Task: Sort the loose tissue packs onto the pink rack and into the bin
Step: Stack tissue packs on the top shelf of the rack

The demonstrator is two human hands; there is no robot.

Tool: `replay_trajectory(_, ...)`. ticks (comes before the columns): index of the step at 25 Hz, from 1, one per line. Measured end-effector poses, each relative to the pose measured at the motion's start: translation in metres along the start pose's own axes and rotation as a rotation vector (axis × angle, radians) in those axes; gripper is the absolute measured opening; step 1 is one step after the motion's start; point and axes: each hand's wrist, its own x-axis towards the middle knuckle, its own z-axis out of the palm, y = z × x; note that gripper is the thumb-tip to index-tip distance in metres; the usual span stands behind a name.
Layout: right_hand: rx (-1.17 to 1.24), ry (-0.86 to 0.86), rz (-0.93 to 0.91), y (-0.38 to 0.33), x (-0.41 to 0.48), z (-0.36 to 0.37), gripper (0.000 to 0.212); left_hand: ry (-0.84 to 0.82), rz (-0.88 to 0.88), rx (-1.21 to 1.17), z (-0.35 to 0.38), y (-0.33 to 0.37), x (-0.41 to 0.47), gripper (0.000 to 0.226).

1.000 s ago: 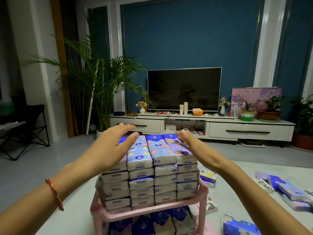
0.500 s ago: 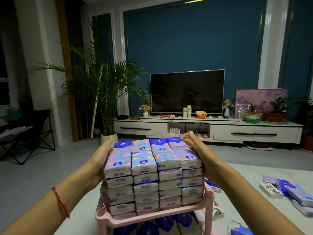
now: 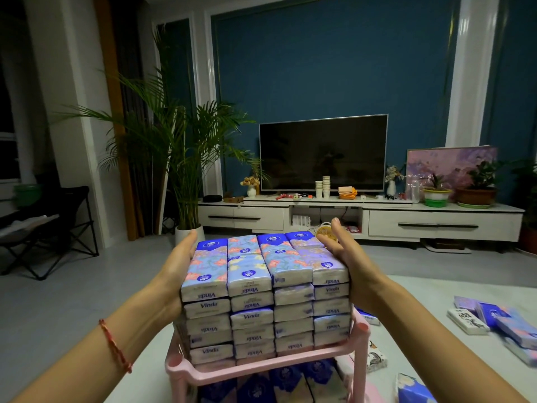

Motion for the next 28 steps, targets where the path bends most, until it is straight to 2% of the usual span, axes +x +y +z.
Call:
replay_trajectory(4,-0.01,0.005,-0.022,0.001,0.001,0.003,0.051,-0.021,-0.037,-0.072,0.003,0.0,0.001,0.053)
replay_trajectory(8,-0.027,0.018,-0.041,0.001,0.0,0.006,0.04,-0.019,-0.031,-0.105,0.004,-0.001,0.0,0.052)
replay_trajectory(10,-0.02,0.026,-0.047,0.002,0.001,0.005,0.04,-0.015,-0.032,-0.121,0.005,0.0,-0.001,0.051)
replay_trajectory(16,-0.008,-0.022,-0.038,0.004,0.002,0.008,0.068,-0.015,-0.053,-0.147,0.003,0.001,0.001,0.051)
replay_trajectory(19,0.001,-0.019,-0.081,0.0,-0.002,0.004,0.084,0.097,0.001,-0.15,0.0,0.002,0.004,0.056)
replay_trajectory(20,0.009,0.0,-0.104,-0.001,-0.003,0.0,0.091,0.153,0.045,-0.114,-0.001,0.001,0.005,0.061)
replay_trajectory(22,-0.006,0.027,-0.164,-0.007,-0.01,-0.009,0.084,0.251,0.214,0.007,0.001,-0.003,-0.001,0.053)
replay_trajectory(25,-0.072,0.055,-0.186,-0.016,-0.024,-0.028,0.07,0.39,0.662,0.283,0.011,-0.008,-0.023,0.033)
replay_trajectory(28,-0.152,0.057,-0.146,-0.019,-0.045,-0.045,0.06,0.282,1.113,0.529,0.028,-0.029,-0.052,0.024)
